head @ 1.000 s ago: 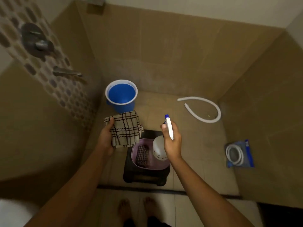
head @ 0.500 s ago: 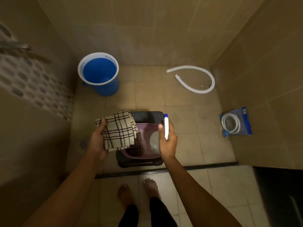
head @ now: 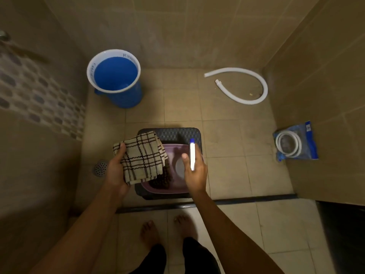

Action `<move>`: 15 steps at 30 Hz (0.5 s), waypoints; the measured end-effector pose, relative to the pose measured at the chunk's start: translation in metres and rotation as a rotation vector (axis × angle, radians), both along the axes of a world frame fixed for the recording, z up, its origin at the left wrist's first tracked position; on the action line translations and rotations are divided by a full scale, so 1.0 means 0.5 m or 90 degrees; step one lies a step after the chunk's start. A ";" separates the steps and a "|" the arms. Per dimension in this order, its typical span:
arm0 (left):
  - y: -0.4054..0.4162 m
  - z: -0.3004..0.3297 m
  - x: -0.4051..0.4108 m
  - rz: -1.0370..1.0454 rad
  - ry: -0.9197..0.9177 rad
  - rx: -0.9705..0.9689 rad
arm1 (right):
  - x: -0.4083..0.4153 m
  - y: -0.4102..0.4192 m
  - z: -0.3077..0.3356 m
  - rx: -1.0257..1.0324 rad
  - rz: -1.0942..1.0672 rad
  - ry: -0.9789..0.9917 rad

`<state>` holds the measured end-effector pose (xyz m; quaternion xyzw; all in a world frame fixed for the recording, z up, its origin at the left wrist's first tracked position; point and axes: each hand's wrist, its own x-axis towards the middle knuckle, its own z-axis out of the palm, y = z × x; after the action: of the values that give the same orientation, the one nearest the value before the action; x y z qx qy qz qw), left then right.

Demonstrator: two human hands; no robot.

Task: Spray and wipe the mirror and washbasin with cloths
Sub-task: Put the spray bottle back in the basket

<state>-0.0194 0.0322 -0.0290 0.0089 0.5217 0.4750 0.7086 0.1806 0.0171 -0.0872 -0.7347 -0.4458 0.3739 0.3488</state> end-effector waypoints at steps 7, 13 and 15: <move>0.000 -0.003 -0.003 0.013 0.012 -0.008 | 0.005 -0.041 -0.014 0.005 0.022 -0.060; -0.007 0.033 0.006 0.013 0.015 -0.017 | 0.020 -0.051 0.019 -0.081 0.047 -0.152; -0.012 0.044 0.007 0.019 0.018 -0.018 | 0.016 -0.043 0.025 -0.142 0.085 -0.205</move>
<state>-0.0161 0.0260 -0.0070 -0.0021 0.5382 0.4778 0.6943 0.1886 -0.0046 -0.0749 -0.7877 -0.4997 0.3209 0.1638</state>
